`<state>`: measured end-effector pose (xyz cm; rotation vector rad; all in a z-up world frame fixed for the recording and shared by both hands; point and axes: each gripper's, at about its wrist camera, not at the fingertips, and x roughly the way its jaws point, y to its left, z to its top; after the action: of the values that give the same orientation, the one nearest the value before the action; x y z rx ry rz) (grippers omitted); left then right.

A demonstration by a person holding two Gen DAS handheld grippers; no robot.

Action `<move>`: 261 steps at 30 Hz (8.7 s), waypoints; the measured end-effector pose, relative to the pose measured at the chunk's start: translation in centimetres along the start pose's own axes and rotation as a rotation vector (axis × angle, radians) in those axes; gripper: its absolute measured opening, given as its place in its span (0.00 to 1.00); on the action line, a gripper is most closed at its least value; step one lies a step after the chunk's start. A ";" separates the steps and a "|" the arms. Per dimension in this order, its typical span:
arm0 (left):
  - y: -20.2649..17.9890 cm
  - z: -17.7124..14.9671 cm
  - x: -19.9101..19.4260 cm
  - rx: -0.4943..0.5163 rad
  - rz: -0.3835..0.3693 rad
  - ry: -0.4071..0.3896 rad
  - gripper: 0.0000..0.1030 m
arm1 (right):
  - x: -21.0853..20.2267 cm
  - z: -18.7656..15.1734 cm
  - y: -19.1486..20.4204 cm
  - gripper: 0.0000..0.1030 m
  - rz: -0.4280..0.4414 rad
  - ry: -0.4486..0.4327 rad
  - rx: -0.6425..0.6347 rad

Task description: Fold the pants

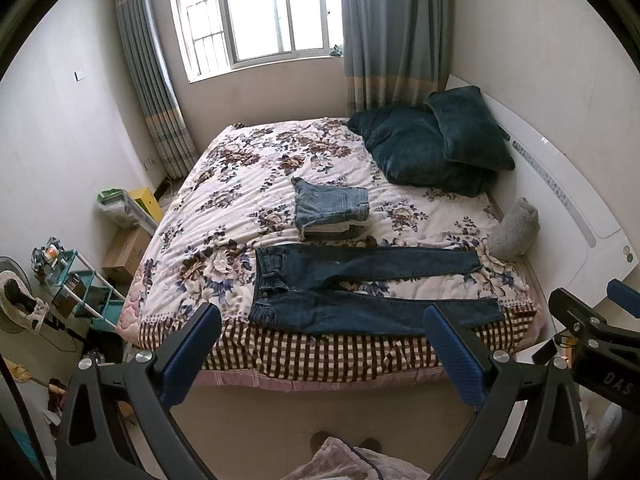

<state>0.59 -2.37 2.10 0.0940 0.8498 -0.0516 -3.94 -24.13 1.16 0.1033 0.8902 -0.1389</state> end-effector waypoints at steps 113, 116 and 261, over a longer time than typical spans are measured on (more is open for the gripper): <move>-7.8 -13.7 60.0 -0.076 -0.181 0.819 0.17 | 78.3 -14.6 -3.2 0.61 0.227 0.873 -0.234; -7.9 -13.6 58.7 -0.060 -0.171 0.800 0.19 | 76.3 -14.0 -2.7 0.87 0.288 0.874 -0.190; -17.0 -9.6 58.1 0.110 -0.088 0.580 0.88 | 67.7 -18.6 -36.2 0.80 -0.233 0.469 0.837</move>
<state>30.33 -18.77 -48.96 0.1802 1.4308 -0.1587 17.93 -62.30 -64.44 0.8397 1.2624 -0.7248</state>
